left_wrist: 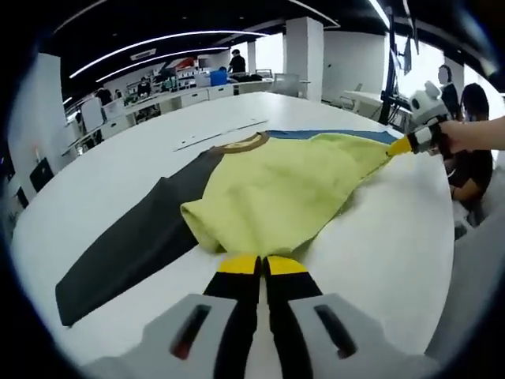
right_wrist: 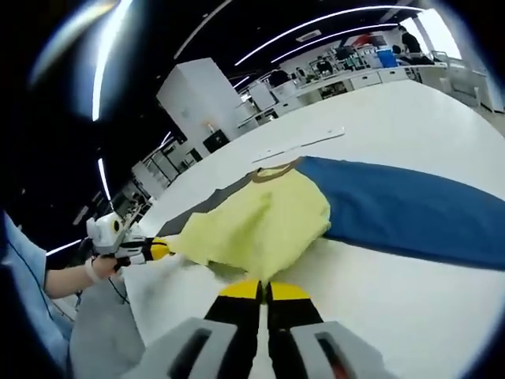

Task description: Fold the garment on the visible template until the final outline fits inside the template.

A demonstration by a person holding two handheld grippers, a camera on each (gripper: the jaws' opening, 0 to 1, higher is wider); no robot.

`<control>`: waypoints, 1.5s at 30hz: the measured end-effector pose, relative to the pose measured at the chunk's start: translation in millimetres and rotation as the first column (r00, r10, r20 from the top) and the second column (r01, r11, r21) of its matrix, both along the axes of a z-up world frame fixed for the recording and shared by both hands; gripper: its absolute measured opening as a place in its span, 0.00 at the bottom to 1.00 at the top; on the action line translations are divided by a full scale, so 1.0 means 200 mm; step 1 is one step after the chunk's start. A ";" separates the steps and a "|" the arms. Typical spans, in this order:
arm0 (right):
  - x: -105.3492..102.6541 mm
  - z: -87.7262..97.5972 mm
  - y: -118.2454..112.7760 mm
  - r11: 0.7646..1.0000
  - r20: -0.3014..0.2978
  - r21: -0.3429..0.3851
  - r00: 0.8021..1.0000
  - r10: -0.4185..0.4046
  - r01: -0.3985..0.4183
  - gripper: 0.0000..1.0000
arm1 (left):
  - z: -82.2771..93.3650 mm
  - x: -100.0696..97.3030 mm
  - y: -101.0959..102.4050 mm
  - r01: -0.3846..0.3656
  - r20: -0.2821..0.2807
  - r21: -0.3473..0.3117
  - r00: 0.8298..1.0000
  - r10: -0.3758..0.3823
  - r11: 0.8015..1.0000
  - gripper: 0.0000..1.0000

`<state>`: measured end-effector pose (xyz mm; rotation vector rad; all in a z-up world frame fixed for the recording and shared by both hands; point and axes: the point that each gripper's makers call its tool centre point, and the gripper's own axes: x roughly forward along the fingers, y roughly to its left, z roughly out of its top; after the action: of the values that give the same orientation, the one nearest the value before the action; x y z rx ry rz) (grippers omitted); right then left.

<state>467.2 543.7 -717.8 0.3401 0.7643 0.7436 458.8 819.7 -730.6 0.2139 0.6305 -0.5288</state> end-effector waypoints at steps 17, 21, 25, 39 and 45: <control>-0.33 0.08 -0.05 0.997 -0.061 0.029 0.996 0.068 -0.066 0.00 | 0.04 -0.30 0.14 0.047 -0.068 0.054 0.997 -0.043 0.997 0.00; -0.41 0.07 -0.04 0.996 -0.077 0.028 0.993 0.087 -0.085 0.00 | 0.07 -0.35 0.15 0.050 -0.074 0.050 0.996 -0.046 0.998 0.00; -0.48 0.05 -0.04 0.995 -0.097 0.030 0.991 0.094 -0.091 0.00 | 0.06 -0.42 0.14 0.036 -0.106 0.025 0.994 -0.033 0.999 0.00; -0.54 0.03 -0.19 0.999 -0.118 -0.009 0.992 0.051 -0.053 0.00 | 0.03 -0.61 0.05 0.069 -0.189 -0.029 0.979 -0.073 0.997 0.00; -0.54 0.03 -0.22 0.999 -0.121 -0.021 0.992 0.042 -0.045 0.00 | -0.01 -0.66 0.01 0.094 -0.225 -0.029 0.970 -0.098 0.995 0.00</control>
<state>358.3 498.7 -711.0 0.3506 0.8959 0.7594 326.4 822.0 -731.7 0.1687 0.8395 -0.6577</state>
